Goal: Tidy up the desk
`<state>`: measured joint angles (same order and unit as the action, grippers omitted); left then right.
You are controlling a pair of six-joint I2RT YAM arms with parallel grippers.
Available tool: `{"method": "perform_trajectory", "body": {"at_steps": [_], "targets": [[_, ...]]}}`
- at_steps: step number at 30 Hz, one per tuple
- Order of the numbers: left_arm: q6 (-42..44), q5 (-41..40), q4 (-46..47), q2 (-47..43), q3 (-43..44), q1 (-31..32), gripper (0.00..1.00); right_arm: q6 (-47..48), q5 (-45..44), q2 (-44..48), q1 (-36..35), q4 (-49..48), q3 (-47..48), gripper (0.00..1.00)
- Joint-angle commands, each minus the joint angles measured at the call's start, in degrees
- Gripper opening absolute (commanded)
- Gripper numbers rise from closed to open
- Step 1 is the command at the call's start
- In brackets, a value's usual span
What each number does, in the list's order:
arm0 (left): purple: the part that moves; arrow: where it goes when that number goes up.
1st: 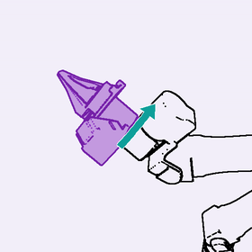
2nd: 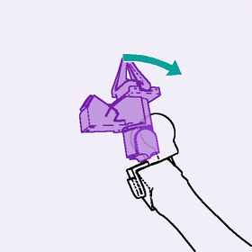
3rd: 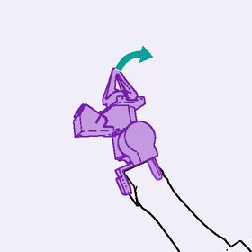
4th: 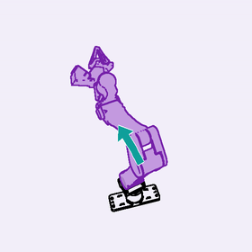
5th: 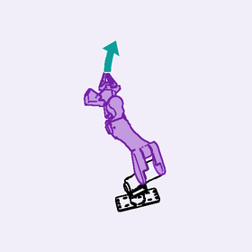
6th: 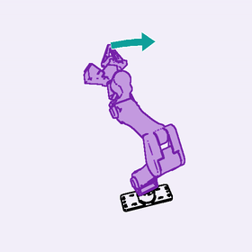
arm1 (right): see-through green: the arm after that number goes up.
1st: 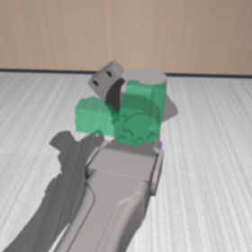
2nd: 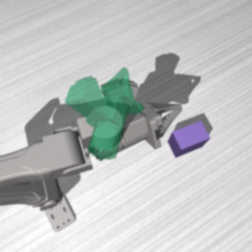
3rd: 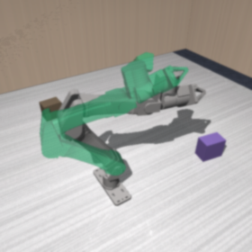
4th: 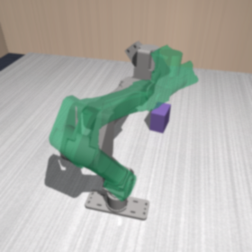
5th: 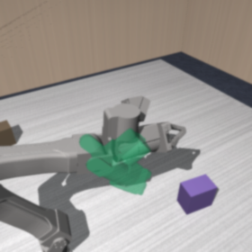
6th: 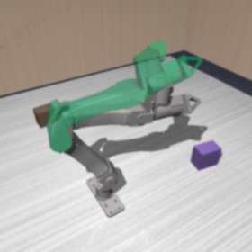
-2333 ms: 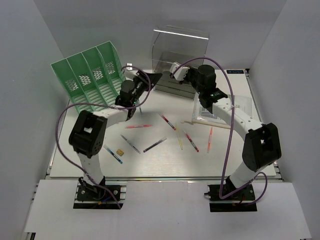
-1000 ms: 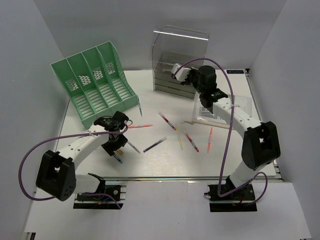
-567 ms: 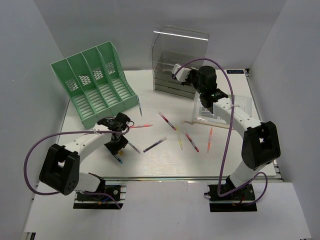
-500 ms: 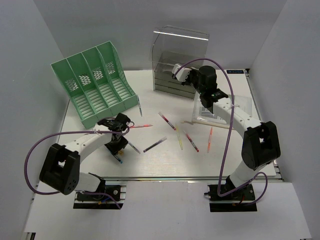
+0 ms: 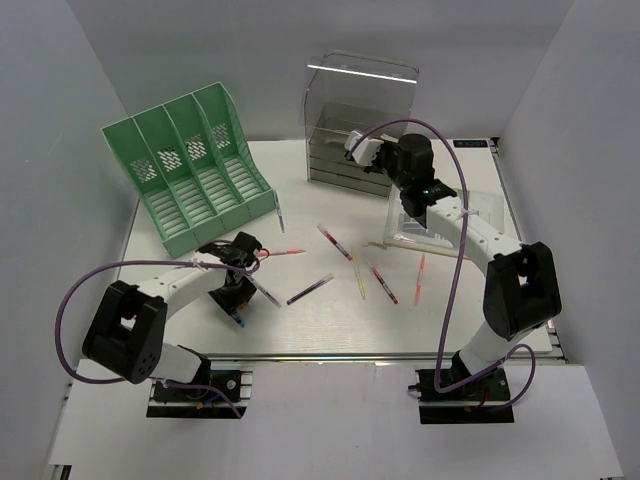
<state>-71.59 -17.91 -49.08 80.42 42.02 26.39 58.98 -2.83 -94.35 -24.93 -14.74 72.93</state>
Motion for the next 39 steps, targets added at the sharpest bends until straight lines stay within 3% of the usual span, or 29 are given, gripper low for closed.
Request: {"method": "perform_trajectory", "body": {"at_steps": [1,6,15,22,26,30,35,39], "targets": [[-0.7,-1.5,1.7,0.0,-0.5,0.1,0.54,0.3,-0.8,1.5,0.9,-4.2,0.6,0.13],[-0.7,-0.8,2.8,1.4,-0.8,0.1,0.5,0.3,-0.8,1.5,0.8,-4.1,0.8,0.13],[0.2,1.8,4.2,-0.1,0.2,0.1,0.2,0.5,-0.7,1.9,0.8,-3.8,0.7,0.13],[10.9,10.3,10.1,-15.3,4.4,0.1,0.02,0.3,-0.2,2.8,0.8,-3.3,0.3,0.13],[14.6,16.1,25.6,-20.7,2.7,0.1,0.0,0.1,-0.4,2.5,0.9,-3.5,-0.1,0.13],[11.9,21.8,43.2,-17.2,0.8,0.1,0.0,-0.4,-0.6,2.0,0.8,-3.3,0.6,0.13],[8.0,24.7,65.6,-2.9,4.5,0.1,0.0,-0.4,-0.8,2.1,0.8,-3.0,1.2,0.13],[6.1,25.4,75.4,8.6,12.1,0.1,0.0,-0.4,-0.7,2.5,0.9,-3.0,1.6,0.13]]}}
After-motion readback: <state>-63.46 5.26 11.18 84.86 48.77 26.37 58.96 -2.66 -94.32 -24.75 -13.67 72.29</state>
